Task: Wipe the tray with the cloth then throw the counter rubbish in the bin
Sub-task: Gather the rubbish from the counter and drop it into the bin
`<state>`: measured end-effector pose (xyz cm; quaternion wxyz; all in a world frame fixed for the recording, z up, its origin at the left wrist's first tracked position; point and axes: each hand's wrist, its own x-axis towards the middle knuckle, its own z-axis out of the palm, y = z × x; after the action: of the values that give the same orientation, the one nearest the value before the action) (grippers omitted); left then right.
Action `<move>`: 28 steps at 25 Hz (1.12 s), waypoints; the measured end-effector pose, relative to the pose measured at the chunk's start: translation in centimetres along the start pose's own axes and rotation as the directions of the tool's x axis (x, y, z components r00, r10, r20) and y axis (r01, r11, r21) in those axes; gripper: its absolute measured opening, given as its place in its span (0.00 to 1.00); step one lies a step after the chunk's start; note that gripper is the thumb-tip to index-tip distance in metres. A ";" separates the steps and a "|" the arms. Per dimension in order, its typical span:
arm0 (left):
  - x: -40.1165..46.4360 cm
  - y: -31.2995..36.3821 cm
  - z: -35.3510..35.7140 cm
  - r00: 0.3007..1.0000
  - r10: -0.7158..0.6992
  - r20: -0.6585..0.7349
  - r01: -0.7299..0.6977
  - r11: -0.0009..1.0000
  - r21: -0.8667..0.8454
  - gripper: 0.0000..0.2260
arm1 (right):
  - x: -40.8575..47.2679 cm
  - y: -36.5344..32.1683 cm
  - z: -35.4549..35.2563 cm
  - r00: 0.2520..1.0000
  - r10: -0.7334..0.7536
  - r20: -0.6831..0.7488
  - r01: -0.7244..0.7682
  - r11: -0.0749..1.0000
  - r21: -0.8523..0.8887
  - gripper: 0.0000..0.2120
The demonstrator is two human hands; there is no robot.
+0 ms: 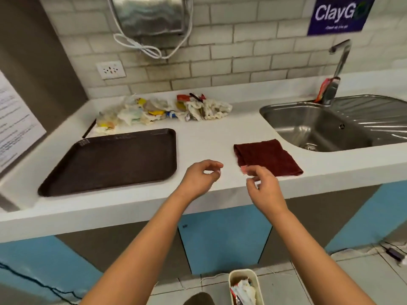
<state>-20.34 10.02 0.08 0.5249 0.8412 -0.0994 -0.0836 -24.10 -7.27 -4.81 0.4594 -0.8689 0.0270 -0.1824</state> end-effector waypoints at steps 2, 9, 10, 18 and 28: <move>1.4 0.3 -1.9 0.999 0.000 -0.042 -0.001 0.999 -0.035 0.09 | 1.9 -0.8 0.8 1.000 -0.011 0.018 0.011 1.000 0.002 0.12; 9.2 -1.6 -10.1 0.987 0.003 -0.162 0.000 1.000 0.023 0.10 | 11.4 -3.2 6.2 0.993 -0.009 0.117 0.012 0.999 -0.030 0.11; 10.6 -2.0 -11.8 0.983 -0.003 -0.183 0.008 1.000 0.028 0.10 | 13.1 -3.6 7.4 0.991 -0.008 0.136 0.014 0.999 -0.044 0.11; 21.2 -6.6 -22.2 0.951 -0.085 -0.299 0.102 0.994 0.042 0.10 | 22.8 -5.4 15.1 0.973 0.079 0.215 -0.050 0.989 -0.136 0.11; 34.5 -10.7 -26.6 0.951 -0.148 -0.273 0.180 0.979 0.096 0.15 | 32.6 -5.9 19.2 0.977 0.198 0.084 -0.182 0.968 -0.175 0.11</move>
<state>20.31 28.84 0.82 0.4732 0.8802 0.0369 -0.0079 12.13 4.23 -0.33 0.4014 -0.9056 0.1022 -0.0907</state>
